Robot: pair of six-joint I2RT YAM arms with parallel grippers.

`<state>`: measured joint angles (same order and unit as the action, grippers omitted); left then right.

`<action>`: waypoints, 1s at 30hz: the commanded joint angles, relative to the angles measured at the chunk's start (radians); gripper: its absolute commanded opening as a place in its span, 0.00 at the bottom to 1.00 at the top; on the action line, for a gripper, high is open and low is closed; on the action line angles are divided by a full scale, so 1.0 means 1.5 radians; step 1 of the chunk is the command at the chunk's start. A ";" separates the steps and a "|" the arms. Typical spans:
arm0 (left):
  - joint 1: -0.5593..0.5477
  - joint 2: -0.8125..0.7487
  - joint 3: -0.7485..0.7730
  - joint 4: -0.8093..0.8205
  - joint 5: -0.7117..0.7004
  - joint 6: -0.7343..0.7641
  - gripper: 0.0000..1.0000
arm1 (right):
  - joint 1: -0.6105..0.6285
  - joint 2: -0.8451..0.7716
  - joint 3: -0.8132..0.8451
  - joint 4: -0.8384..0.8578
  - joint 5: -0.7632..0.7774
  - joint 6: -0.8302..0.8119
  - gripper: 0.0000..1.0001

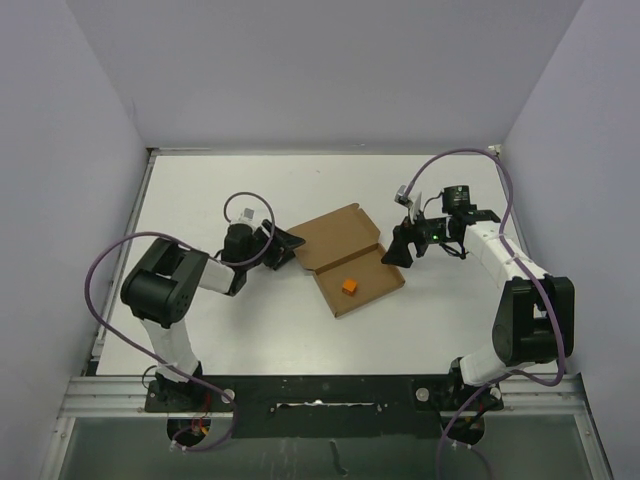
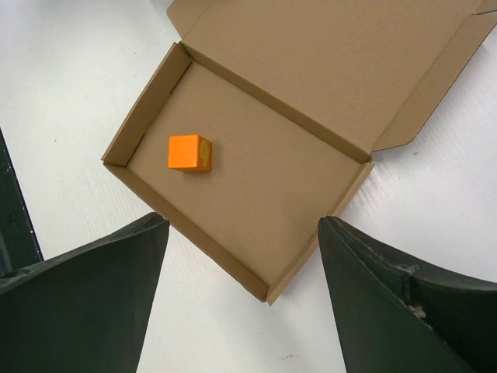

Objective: Fold the paper box

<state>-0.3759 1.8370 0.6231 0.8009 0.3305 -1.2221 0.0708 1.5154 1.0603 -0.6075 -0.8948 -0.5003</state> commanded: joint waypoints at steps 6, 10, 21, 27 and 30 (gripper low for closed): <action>0.007 0.072 0.077 0.014 -0.010 0.017 0.31 | -0.005 -0.020 0.007 0.014 -0.026 -0.001 0.80; 0.008 0.070 0.094 0.008 0.004 0.090 0.17 | -0.005 -0.022 0.007 0.014 -0.029 -0.002 0.80; 0.005 -0.027 0.101 0.014 0.082 0.378 0.00 | -0.039 -0.097 -0.032 0.094 -0.048 0.063 0.79; -0.019 -0.111 0.058 0.031 0.082 0.523 0.00 | -0.148 -0.176 -0.178 0.386 -0.035 0.267 0.98; -0.040 -0.144 0.042 0.039 0.087 0.576 0.00 | -0.186 -0.172 -0.238 0.521 -0.041 0.389 0.98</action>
<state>-0.3969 1.7210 0.7078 0.7910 0.4278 -0.5522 -0.1532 1.2602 0.7879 -0.1764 -0.9276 -0.1837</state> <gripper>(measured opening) 0.016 0.980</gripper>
